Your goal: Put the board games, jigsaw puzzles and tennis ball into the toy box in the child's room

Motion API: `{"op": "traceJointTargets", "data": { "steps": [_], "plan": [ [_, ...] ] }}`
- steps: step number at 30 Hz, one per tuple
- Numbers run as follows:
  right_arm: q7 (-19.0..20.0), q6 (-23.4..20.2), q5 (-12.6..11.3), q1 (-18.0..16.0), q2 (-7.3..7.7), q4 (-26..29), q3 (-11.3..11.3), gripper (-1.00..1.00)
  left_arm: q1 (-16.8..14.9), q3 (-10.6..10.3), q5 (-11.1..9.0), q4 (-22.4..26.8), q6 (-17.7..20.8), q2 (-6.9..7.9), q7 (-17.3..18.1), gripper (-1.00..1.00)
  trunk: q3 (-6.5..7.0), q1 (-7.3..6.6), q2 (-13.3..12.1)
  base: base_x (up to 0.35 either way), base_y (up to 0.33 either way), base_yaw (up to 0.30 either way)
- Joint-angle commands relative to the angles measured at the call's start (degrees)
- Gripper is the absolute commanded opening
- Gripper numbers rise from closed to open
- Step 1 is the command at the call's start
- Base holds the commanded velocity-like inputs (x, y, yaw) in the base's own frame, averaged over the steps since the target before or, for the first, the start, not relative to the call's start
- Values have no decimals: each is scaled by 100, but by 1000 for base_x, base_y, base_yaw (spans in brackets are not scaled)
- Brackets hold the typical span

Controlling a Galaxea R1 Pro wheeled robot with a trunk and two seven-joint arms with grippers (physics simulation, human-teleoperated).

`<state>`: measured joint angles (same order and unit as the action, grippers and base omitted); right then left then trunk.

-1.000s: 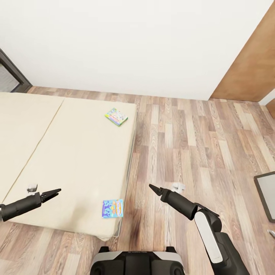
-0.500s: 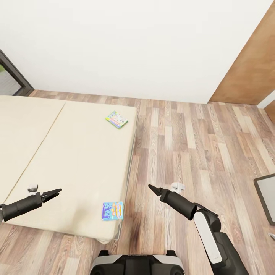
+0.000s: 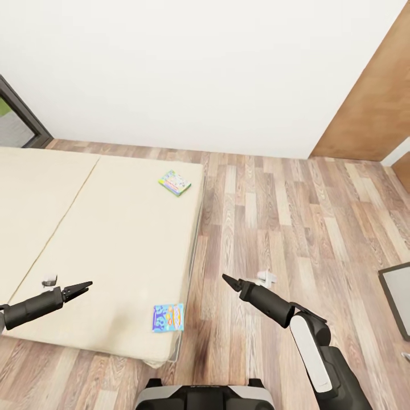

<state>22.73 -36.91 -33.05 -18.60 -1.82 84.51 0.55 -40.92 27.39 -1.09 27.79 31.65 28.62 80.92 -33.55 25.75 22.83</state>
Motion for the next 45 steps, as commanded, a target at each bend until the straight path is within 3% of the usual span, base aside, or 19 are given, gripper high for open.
{"op": "traceJointTargets", "data": {
  "steps": [1, 45],
  "plan": [
    [5, -35, -21, -3, -3, 4, -6, 100, -3, 6, 1, -2, 60, 1, 21, 100, 3, 3, 9, 0, 0, 0],
    [9, -22, -23, -3, -2, 10, -8, 100, -3, 3, 26, -2, 52, -73, 20, 100, 420, 3, 9, 0, 0, 0]
  ]
}}
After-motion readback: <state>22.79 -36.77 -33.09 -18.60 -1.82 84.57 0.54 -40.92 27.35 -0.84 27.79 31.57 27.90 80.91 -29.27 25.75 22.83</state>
